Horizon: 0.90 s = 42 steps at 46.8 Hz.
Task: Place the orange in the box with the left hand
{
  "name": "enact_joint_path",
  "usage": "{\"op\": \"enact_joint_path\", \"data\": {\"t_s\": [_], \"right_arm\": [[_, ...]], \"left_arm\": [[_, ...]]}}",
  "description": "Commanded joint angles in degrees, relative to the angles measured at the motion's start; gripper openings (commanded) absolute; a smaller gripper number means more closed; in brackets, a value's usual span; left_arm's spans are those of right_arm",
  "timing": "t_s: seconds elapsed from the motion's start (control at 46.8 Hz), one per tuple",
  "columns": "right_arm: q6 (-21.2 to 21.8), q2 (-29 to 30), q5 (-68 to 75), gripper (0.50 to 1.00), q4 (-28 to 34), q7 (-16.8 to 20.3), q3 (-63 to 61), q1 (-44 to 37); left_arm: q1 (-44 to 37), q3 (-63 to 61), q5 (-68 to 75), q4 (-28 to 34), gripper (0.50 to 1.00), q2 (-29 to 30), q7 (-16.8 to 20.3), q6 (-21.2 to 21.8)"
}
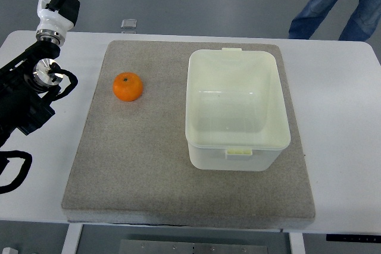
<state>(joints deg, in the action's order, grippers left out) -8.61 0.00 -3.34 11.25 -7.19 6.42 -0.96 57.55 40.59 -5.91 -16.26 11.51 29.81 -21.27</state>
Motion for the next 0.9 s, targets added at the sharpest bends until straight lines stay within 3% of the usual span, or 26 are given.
{"op": "enact_joint_path", "data": {"t_s": [0.0,0.47,0.62,0.876], "right_arm": [[0.00,0.00,0.00,0.932,0.00,-0.02,0.00,0.00],[0.00,0.00,0.00,0.932,0.00,-0.02,0.00,0.00],[0.00,0.00,0.00,0.932,0.00,-0.02,0.00,0.00],[0.00,0.00,0.00,0.932,0.00,-0.02,0.00,0.00]], "left_arm": [[0.02,0.11,-0.06,-0.09,0.990,0.00,-0.01,0.00],[0.73,-0.25,-0.15,-0.53,0.992,-0.09,-0.19,0.88],[0.64,-0.42,0.03,-2.19,0.990,-0.79,-0.10,5.18],[0.02,-0.60,0.20,-4.40,0.992,-0.52,-0.10,6.25]]}}
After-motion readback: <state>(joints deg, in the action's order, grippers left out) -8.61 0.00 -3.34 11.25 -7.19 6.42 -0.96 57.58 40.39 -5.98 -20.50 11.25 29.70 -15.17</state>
